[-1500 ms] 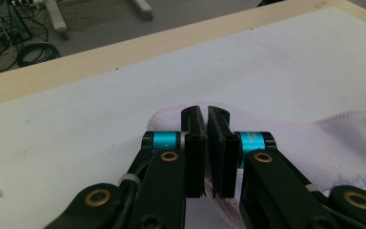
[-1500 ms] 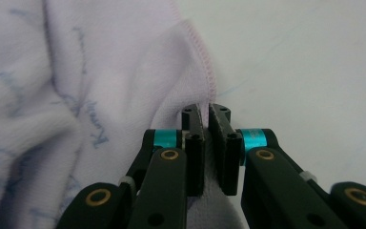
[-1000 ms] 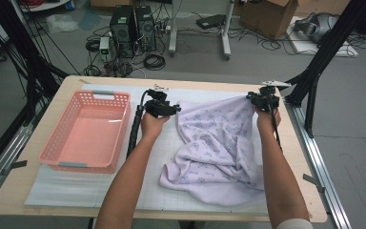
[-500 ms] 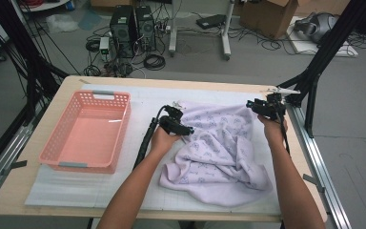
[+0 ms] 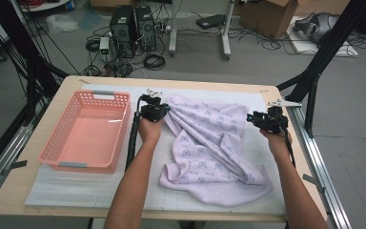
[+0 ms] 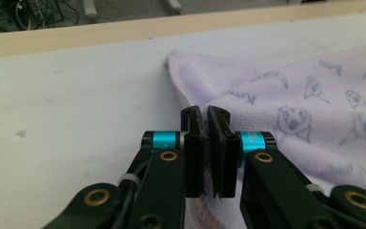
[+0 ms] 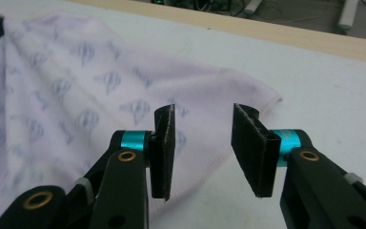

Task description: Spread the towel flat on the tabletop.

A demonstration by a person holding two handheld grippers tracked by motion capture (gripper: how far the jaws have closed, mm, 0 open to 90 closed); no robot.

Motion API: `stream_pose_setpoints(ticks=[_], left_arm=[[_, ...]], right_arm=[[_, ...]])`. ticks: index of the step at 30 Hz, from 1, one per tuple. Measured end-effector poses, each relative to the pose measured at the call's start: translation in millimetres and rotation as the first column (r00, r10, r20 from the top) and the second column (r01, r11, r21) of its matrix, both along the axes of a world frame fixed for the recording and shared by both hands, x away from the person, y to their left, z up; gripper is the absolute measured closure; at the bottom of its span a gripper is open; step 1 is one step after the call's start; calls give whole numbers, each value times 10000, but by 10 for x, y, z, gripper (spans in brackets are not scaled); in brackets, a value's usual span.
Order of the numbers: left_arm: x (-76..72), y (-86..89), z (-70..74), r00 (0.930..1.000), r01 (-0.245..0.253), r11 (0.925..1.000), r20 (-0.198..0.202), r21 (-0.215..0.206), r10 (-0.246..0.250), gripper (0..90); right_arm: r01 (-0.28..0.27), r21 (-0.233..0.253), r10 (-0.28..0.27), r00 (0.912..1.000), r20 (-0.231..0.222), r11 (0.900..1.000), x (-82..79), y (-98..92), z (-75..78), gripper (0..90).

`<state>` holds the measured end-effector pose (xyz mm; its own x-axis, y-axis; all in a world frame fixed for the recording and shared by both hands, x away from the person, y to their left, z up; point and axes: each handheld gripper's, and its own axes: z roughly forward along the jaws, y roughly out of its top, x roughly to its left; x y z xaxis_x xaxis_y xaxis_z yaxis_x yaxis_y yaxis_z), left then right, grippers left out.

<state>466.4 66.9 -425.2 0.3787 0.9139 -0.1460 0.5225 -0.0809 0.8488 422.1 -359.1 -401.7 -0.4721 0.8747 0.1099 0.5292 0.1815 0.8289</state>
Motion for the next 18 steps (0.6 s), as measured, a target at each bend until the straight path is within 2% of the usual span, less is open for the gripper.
stream_pose_setpoints(ticks=[1,3,6,7,8,9,11,12,13,14,16,17,18], left_arm=[[1,18,-10,10000,16,9999,-55,-131,-16,766],[-18,29,-28,9994,320,9989,-143,-332,-325,626],[-81,-2,-45,9973,719,9966,-144,-412,-725,516],[-110,-13,-55,9965,809,9955,-150,-485,-817,501],[-135,-22,-61,9962,850,9951,-148,-494,-859,484],[-157,-33,-67,9953,942,9941,-175,-546,-953,474],[-178,-61,-63,9908,1277,9900,-382,-593,-1301,455],[-202,-88,-49,9879,1472,9876,-406,-538,-1495,449],[-216,-104,-35,9859,1610,9858,-383,-481,-1629,448],[-237,-128,-16,9841,1731,9840,-336,-413,-1745,448],[-274,-175,21,9788,2016,9787,-287,-383,-2027,448],[-291,-197,33,9767,2119,9767,-289,-330,-2128,448],[-304,-214,40,9748,2200,9750,-310,-306,-2210,447]], right_arm=[[-109,-32,109,9999,-18,9999,-25,10,-14,598],[-243,22,244,9990,-380,9997,-59,39,-60,593],[-657,108,664,9943,-838,9978,-77,112,-147,590],[-918,253,939,9906,-995,9955,-77,150,-190,585],[-1280,504,1335,9828,-1278,9905,-75,209,-244,579],[-1446,431,1496,9769,-1525,9886,-66,268,-285,558],[-1629,-280,1552,9711,-1816,9863,-52,371,-354,570],[-1729,-852,1546,9700,-1875,9813,-39,420,-393,613],[-1700,-1355,1481,9763,-1579,9761,-40,452,-391,713],[-1795,-1635,1557,9765,-1488,9701,-34,459,-385,825],[-1826,-2284,1592,9803,-1170,9563,-9,467,-377,861],[-1523,-2631,1310,9867,-967,9527,25,453,-370,863],[-993,-2885,810,9939,-748,9523,58,431,-354,864]])
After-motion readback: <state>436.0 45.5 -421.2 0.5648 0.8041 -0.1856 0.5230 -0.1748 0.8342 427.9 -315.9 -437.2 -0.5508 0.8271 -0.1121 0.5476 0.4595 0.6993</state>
